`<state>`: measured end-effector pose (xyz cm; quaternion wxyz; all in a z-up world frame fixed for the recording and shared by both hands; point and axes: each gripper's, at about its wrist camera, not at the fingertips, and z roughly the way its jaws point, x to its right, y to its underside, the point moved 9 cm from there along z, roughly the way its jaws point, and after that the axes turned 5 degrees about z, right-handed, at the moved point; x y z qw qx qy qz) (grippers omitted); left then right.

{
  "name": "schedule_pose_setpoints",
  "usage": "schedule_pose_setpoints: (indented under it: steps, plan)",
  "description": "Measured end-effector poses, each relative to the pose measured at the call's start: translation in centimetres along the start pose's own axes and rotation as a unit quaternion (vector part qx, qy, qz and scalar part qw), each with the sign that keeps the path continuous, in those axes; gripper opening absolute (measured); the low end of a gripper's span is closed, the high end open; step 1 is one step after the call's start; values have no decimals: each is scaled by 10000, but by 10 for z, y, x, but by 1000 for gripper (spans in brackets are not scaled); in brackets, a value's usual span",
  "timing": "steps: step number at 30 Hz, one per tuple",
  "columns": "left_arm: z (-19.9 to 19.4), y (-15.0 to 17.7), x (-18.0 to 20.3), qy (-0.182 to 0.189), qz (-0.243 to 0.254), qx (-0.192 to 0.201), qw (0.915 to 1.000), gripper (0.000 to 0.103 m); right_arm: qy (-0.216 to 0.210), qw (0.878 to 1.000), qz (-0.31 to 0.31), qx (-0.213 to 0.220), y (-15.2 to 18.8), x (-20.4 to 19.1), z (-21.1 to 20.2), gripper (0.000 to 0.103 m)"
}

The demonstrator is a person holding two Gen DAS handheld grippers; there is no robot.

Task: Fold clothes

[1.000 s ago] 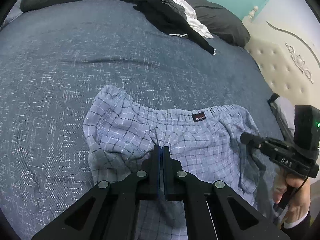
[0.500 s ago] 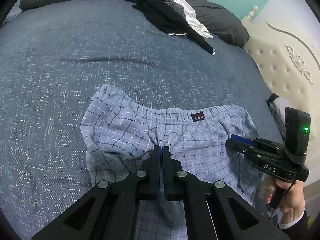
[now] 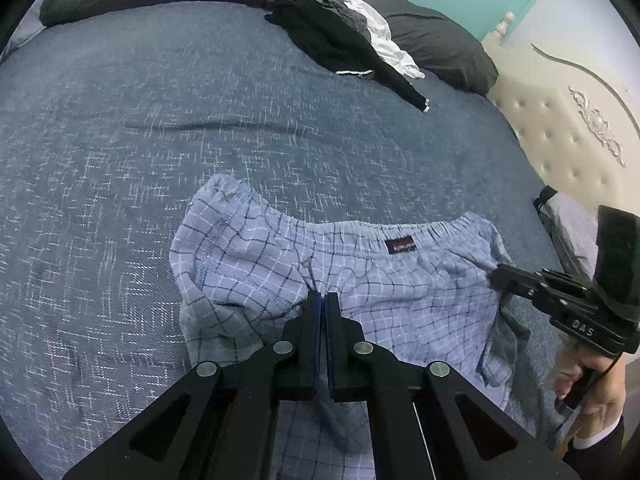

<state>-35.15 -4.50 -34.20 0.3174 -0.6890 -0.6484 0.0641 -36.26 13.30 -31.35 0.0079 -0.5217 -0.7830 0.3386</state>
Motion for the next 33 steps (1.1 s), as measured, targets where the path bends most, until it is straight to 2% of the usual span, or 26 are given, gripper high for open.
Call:
schedule_pose_setpoints:
  steps: [4, 9, 13, 15, 19, 25, 29, 33]
  plan:
    - [5, 2, -2, -51, -46, -50, 10000, 2, -22, 9999, -17, -145, 7, 3, -2, 1]
    - [9, 5, -3, -7, -100, -172, 9998, 2, 28, 9987, 189, -475, 20, 17, 18, 1]
    - [-1, -4, -8, 96, -309, -38, 9995, 3, 16, 9975, 430, -558, 18, 25, 17, 2]
    - [-9, -11, -16, 38, -435, 99, 9990, 5, -50, 9975, 565, -422, 13, 29, 9, 5]
    - [-22, -23, -39, -88, -773, 350, 9964, 30, -181, 9962, 835, -149, 1, 36, -8, 18]
    - [-25, -33, -69, -224, -1151, 587, 9914, 31, -212, 9885, 1456, 362, -18, 62, -21, 22]
    - [-18, -35, -70, -291, -1014, 585, 9927, 31, 62, 9824, 1773, 582, -29, 82, -22, 23]
    - [-11, -35, -72, -198, -1060, 574, 9925, 31, 275, 9768, 1976, 777, -38, 97, -22, 23]
